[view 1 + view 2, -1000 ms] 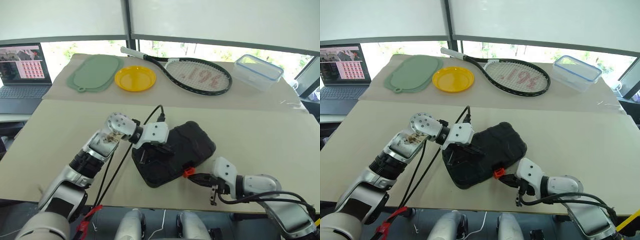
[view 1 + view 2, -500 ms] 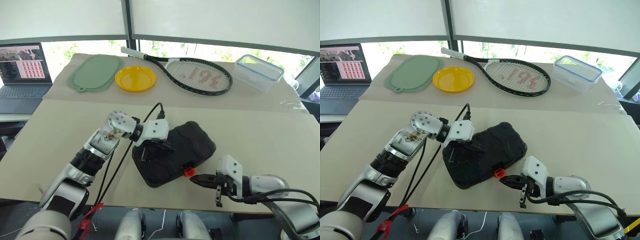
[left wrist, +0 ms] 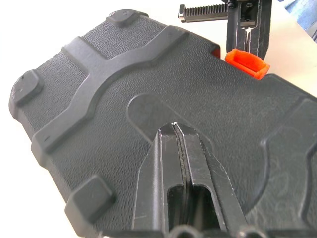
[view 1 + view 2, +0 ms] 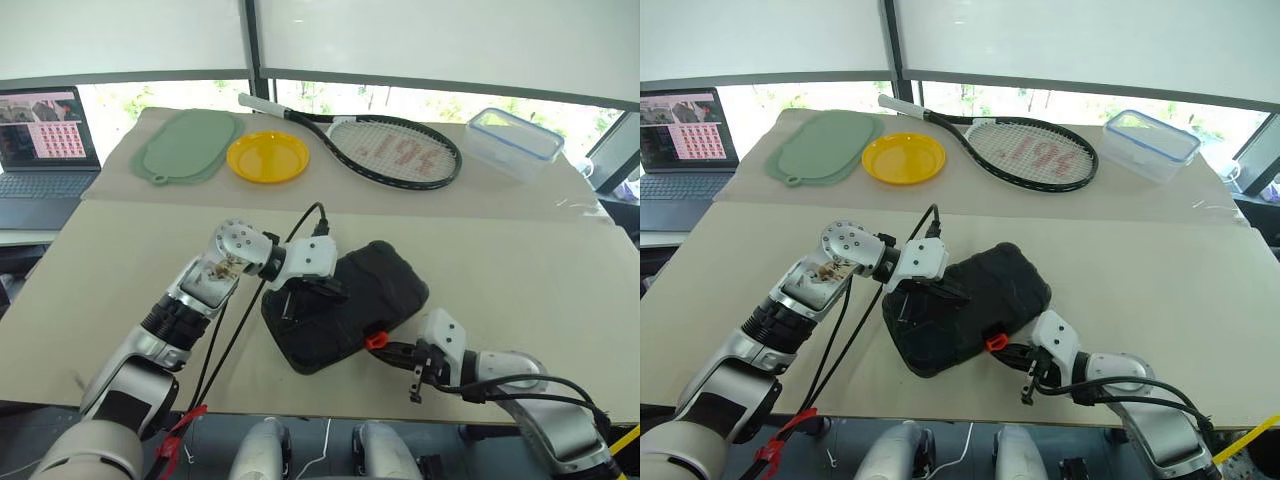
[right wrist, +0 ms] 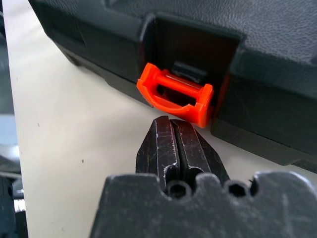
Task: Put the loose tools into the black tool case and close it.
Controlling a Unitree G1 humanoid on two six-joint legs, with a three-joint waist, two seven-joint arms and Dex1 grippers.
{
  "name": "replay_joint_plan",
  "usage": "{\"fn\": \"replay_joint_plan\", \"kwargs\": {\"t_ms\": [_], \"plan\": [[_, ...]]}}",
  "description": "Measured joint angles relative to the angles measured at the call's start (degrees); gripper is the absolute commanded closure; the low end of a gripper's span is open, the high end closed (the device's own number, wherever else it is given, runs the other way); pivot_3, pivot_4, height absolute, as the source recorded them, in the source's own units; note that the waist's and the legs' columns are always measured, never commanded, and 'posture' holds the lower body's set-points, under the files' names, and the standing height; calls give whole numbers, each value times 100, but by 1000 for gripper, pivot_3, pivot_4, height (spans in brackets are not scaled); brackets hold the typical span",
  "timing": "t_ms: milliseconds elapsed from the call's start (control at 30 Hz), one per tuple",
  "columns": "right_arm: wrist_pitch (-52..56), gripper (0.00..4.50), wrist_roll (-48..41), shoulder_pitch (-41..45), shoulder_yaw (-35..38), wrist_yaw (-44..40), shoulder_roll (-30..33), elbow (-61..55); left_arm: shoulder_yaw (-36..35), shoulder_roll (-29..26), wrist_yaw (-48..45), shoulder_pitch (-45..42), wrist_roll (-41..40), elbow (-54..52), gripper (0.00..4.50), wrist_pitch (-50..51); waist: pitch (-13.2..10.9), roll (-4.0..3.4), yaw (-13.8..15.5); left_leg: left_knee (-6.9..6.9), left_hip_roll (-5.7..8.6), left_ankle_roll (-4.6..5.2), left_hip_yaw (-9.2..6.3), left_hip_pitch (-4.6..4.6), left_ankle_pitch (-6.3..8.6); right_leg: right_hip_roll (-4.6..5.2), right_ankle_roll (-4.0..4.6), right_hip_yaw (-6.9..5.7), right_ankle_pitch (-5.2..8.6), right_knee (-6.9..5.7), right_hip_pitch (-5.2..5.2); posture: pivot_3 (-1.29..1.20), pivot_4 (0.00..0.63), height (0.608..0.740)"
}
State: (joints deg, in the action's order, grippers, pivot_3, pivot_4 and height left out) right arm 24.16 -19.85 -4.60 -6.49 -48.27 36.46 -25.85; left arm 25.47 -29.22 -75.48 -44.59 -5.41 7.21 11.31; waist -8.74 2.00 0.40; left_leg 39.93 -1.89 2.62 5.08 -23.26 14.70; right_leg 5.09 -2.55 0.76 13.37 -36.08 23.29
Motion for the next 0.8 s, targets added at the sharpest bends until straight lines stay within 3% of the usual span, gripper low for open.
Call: {"fn": "replay_joint_plan", "kwargs": {"t_ms": [433,533,600,733,800], "plan": [[135,4500,-186,265,290,-18,254,-442,-33,66,68,40,115,100,4487,-243,1,0,-28,-3,-1,0,0,3,0,0,3,0,1,0,-1,0,150,738],[352,3729,-469,301,489,-269,613,-502,-189,-25,59,158,-26,-26,3827,61,0,-1,-34,-5,-3,0,1,1,0,3,2,1,1,1,1,0,150,738],[526,3058,-807,307,905,-559,982,-522,-446,-279,-8,288,-276,-151,3124,490,0,-2,-50,-8,-6,0,0,2,0,2,3,1,2,1,2,0,150,738],[846,1731,-1522,341,1836,-1435,1941,-423,-1111,-1137,-255,787,-863,-611,1811,1359,-4,-5,-105,-16,-10,0,0,2,0,3,7,0,5,-2,7,0,150,738],[1022,995,-1842,397,2350,-2105,2574,-84,-1572,-1824,-445,1219,-1229,-946,1061,1850,-10,-8,-122,-21,-12,-1,5,1,1,7,8,0,5,0,13,0,150,738]]}}
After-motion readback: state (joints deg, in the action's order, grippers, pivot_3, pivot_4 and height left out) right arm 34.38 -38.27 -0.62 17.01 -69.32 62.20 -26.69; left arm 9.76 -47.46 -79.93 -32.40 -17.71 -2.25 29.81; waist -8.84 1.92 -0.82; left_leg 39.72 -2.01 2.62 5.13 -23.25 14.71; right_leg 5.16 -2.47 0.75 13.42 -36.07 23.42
